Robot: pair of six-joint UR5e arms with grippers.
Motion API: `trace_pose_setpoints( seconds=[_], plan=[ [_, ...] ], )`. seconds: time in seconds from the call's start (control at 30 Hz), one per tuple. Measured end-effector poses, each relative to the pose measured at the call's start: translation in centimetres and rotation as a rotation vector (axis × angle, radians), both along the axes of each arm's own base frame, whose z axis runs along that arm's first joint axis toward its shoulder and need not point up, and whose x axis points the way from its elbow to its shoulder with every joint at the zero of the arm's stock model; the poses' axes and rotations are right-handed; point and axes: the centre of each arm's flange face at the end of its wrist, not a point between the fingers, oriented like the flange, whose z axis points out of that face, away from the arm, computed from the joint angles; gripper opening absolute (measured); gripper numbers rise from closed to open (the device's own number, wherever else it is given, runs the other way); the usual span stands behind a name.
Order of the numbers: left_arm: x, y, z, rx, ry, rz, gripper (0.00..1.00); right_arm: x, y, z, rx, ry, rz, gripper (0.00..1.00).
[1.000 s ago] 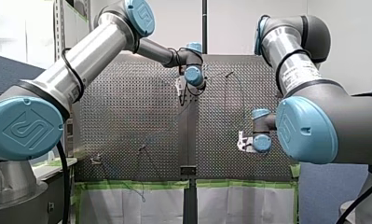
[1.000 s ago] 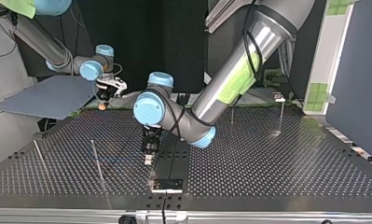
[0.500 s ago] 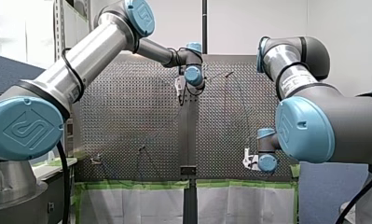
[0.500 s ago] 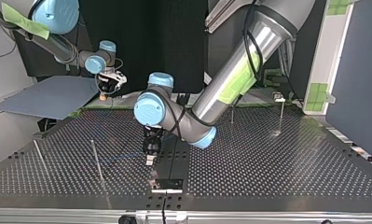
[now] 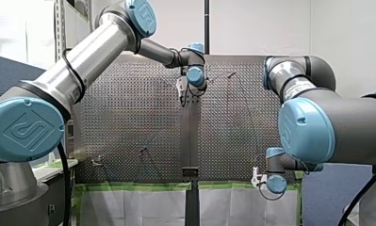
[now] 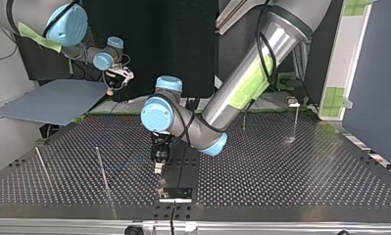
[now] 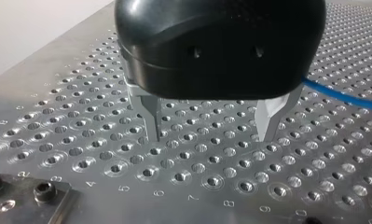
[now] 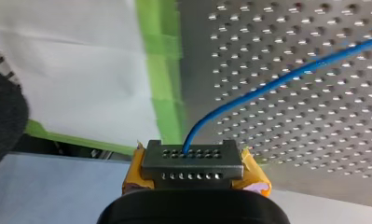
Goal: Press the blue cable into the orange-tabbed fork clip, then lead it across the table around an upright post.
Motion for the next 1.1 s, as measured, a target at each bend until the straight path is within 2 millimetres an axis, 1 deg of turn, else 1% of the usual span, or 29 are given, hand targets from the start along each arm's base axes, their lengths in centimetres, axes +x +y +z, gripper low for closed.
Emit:
trace_pose_setpoints(
  seconds=[0.17, 0.3, 0.47, 0.73, 1.1],
  plan=[
    [-0.1, -0.1, 0.0, 0.0, 0.0, 0.002, 1.0, -1.6, -0.3, -2.2, 0.012, 0.0, -0.026, 0.0],
    [-0.2, -0.1, 0.0, 0.001, -0.001, 0.005, 1.0, -2.6, -0.5, -3.3, 0.019, 0.0, -0.036, 0.0],
    [-0.3, -0.2, 0.0, 0.007, 0.003, 0.005, 1.0, -3.0, -1.0, -3.5, 0.012, -0.006, -0.028, 0.0],
    [-0.5, -0.3, -0.1, 0.014, 0.009, 0.003, 1.0, -3.0, -1.7, -3.3, -0.004, -0.014, -0.01, 0.0],
    [-1.6, -0.8, -0.5, 0.015, 0.061, -0.022, 1.0, -3.0, -2.0, -3.3, -0.011, -0.019, 0.004, 0.0]
  ],
)
